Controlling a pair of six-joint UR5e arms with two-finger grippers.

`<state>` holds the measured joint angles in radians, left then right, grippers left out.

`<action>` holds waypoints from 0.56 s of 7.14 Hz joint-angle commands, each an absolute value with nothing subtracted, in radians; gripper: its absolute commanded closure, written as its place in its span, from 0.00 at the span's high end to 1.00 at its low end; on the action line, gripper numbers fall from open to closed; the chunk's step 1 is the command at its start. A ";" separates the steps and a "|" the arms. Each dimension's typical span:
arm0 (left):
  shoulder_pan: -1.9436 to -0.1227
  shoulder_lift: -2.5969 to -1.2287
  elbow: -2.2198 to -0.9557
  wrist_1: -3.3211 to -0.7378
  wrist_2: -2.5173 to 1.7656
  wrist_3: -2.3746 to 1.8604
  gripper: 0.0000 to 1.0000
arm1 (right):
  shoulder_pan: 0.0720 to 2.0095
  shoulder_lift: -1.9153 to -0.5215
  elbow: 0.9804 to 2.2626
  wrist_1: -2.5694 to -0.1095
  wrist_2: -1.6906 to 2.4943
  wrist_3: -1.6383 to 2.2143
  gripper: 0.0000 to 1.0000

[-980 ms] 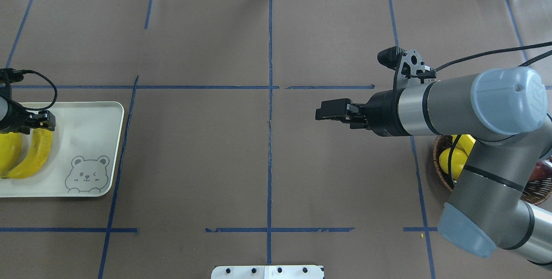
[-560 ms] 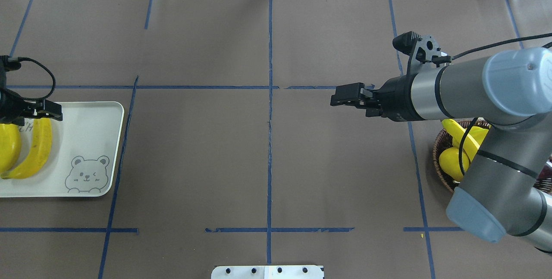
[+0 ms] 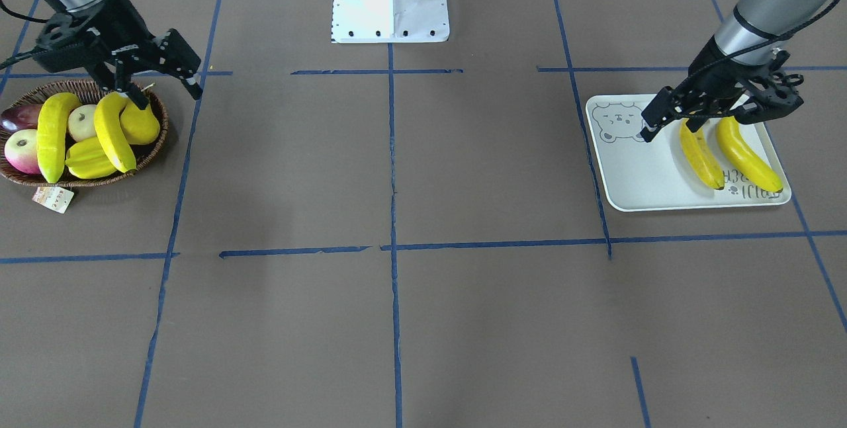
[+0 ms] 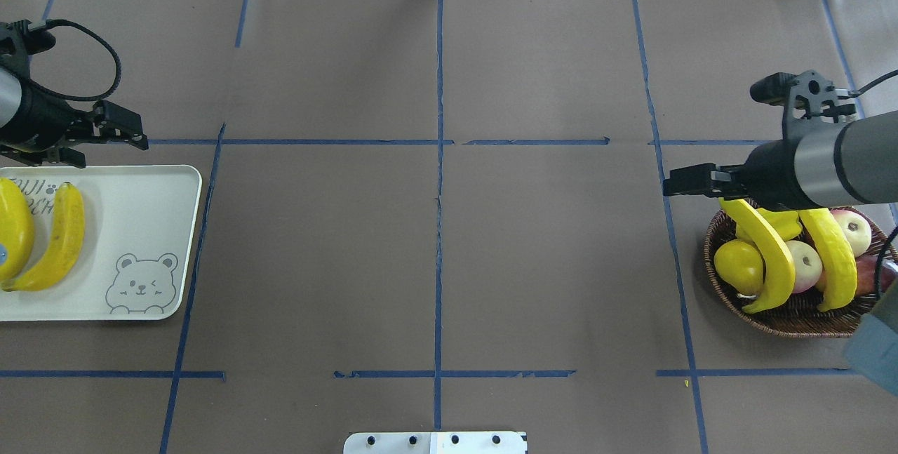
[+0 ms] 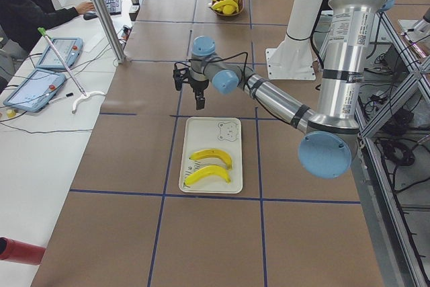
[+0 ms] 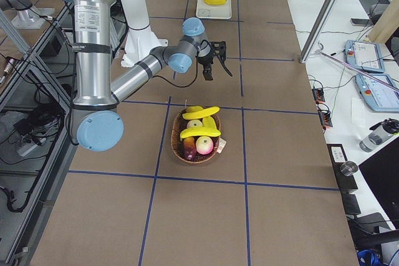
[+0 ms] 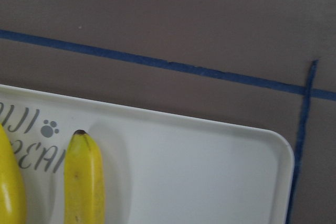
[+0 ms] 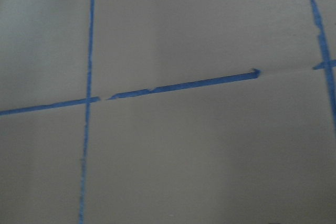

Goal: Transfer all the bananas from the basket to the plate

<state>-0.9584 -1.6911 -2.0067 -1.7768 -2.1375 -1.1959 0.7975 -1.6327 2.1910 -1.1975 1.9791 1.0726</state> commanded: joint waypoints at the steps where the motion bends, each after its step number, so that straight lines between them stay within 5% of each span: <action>1: -0.888 -1.745 -2.029 -1.764 -2.125 -1.313 0.99 | 0.851 -1.735 2.191 -1.197 2.023 0.937 1.00; 4: -0.850 -1.769 -2.028 -1.763 -2.099 -1.339 0.99 | 0.851 -1.799 2.056 -1.014 2.071 0.945 1.00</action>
<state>-0.8700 -1.7605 -2.0278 -1.7628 -2.1124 -1.3240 0.8504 -1.7803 2.1112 -1.0686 2.0512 0.9445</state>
